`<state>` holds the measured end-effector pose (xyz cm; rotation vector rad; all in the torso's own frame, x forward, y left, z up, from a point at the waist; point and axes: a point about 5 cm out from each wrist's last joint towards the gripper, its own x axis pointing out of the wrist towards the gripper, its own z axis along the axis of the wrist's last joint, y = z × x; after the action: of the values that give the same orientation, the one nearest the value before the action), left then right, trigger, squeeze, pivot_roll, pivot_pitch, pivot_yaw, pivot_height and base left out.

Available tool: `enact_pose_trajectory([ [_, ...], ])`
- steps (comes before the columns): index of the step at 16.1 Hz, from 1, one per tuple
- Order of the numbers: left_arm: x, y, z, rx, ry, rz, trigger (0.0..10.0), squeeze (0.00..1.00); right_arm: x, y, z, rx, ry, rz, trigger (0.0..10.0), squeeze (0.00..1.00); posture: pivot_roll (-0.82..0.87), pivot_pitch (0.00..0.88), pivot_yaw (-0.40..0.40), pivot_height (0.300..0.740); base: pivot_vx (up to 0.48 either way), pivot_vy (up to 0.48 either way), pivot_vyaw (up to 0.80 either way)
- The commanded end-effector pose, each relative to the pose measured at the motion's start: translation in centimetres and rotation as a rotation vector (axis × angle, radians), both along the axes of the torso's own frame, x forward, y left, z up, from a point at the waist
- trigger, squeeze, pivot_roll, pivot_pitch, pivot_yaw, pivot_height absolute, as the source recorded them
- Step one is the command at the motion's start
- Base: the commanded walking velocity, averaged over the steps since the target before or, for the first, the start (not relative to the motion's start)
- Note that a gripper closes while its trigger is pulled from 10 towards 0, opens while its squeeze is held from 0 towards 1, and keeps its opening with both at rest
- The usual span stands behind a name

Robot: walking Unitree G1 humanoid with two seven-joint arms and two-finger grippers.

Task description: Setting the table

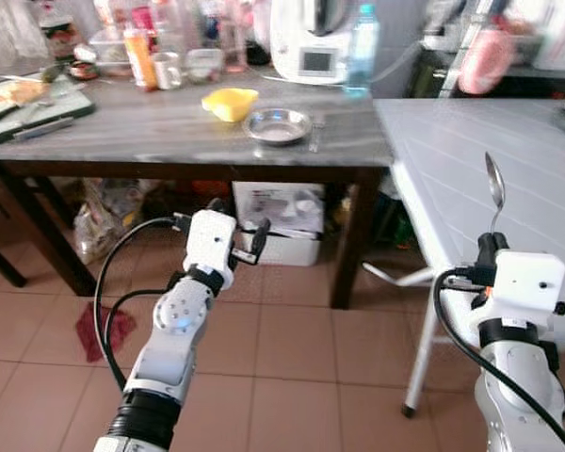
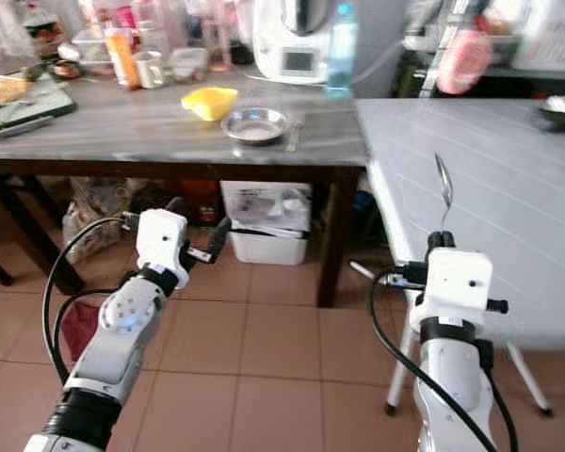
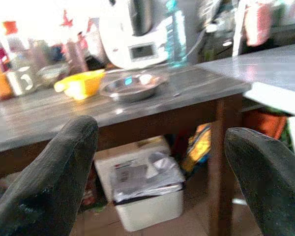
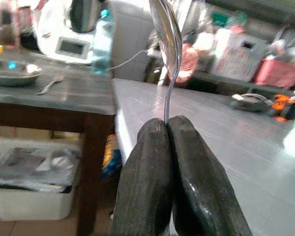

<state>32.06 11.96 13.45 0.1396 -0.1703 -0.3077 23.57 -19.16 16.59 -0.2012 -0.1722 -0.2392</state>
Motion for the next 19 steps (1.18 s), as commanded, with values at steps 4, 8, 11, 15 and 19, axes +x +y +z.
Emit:
enact_pose_trajectory([
  [4,0.04,-0.15,0.23,0.004,-0.007,-0.012,10.0,0.0,-0.04,0.08,0.58,-0.007,-0.026,0.001,10.0,0.0,0.03,0.092,-0.01,0.74,0.48,0.0,0.0],
  [8,0.09,-0.25,0.27,0.005,-0.008,-0.017,10.0,0.0,-0.02,0.1,0.63,-0.007,-0.028,-0.001,10.0,0.0,0.03,0.092,-0.01,0.74,0.48,0.0,0.0],
  [11,0.06,-0.23,0.27,0.008,-0.007,-0.017,10.0,0.0,-0.02,0.13,0.62,-0.007,-0.028,0.0,10.0,0.0,0.04,0.09,-0.007,0.74,0.48,0.0,0.0],
  [15,-0.01,-0.27,0.16,0.011,-0.004,-0.019,10.0,0.0,-0.01,0.13,0.61,-0.008,-0.027,0.001,10.0,0.0,0.04,0.089,-0.009,0.74,0.48,0.0,0.0],
  [19,0.0,-0.35,0.09,0.013,0.0,-0.021,10.0,0.0,-0.06,0.08,0.63,-0.009,-0.027,-0.003,10.0,0.0,0.03,0.091,-0.007,0.74,0.48,0.0,0.0],
])
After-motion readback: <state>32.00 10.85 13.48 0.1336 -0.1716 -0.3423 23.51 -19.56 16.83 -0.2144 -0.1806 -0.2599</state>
